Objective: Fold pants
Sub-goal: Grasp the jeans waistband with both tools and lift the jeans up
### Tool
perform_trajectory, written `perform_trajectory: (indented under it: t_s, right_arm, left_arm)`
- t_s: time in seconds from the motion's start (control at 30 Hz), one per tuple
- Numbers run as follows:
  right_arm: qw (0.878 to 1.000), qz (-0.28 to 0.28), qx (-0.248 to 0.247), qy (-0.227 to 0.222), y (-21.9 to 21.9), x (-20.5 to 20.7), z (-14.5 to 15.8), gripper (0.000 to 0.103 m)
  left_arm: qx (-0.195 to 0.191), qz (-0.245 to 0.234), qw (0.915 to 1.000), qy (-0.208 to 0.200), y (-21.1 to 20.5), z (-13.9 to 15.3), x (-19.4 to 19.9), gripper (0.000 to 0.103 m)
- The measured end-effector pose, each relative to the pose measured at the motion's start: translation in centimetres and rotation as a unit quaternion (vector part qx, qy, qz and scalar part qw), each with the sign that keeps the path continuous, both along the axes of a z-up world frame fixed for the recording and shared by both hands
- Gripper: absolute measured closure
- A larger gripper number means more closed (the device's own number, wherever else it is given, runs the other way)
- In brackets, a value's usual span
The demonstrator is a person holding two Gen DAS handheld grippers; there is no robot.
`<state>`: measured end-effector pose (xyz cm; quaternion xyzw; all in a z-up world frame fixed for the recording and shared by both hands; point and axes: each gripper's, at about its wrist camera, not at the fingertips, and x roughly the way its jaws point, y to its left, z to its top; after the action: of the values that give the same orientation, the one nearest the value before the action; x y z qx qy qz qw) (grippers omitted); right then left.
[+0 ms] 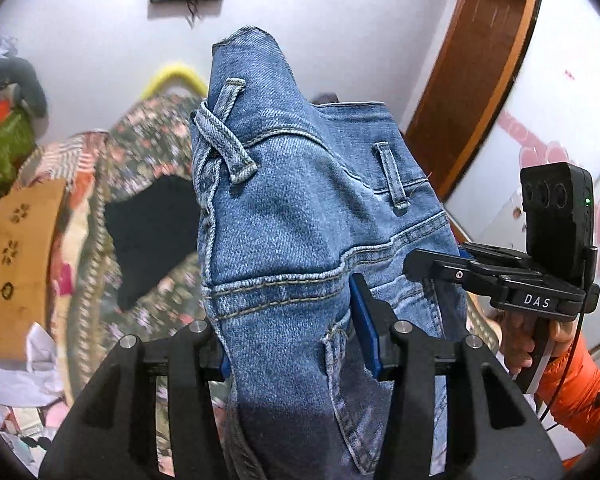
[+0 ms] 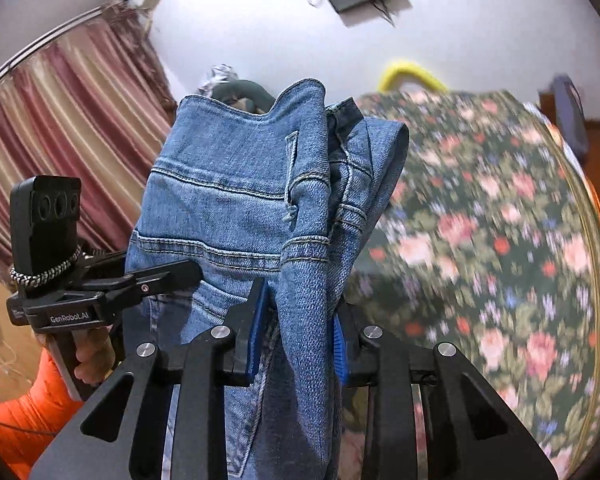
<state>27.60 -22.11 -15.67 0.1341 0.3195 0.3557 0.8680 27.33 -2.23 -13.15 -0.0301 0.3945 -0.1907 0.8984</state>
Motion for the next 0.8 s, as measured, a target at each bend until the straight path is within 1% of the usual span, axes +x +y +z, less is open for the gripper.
perform_trajectory:
  t_s: [0.13,0.27,0.4,0.53,0.6,0.63,0.73,0.8]
  right_arm:
    - [0.999,0.017,-0.012,-0.032,2.4,1.9,2.4,0.078]
    - [0.998,0.030,-0.023,-0.056,4.8,4.3,3.7,0.078]
    - [0.997,0.040,-0.027,-0.059,7.0,7.6,4.0,0.078]
    - [0.997,0.047,-0.037,-0.050,9.5,11.8,2.8,0.078]
    - [0.997,0.047,-0.042,-0.045,10.3,13.3,2.3,0.078]
    - [0.997,0.045,-0.046,-0.039,10.8,14.7,1.7,0.079]
    - [0.997,0.041,-0.054,-0.026,11.8,17.4,0.2,0.079]
    - [0.997,0.040,-0.061,-0.016,12.4,19.3,-0.9,0.079]
  left_arm:
    - [-0.007,0.023,0.9993,-0.028,2.9,1.7,1.0,0.055]
    - [-0.013,0.043,0.9981,-0.042,5.7,2.7,2.8,0.055]
    - [-0.016,0.062,0.9969,-0.045,8.2,2.9,5.4,0.055]
    - [-0.026,0.090,0.9951,-0.031,10.6,1.5,9.1,0.055]
    - [-0.024,0.097,0.9946,-0.028,11.3,0.7,10.6,0.055]
    - [-0.025,0.102,0.9942,-0.023,11.8,-0.1,12.0,0.055]
    - [-0.033,0.106,0.9938,-0.007,12.9,-2.1,15.1,0.055]
    - [-0.037,0.106,0.9936,0.009,13.6,-4.1,17.6,0.055]
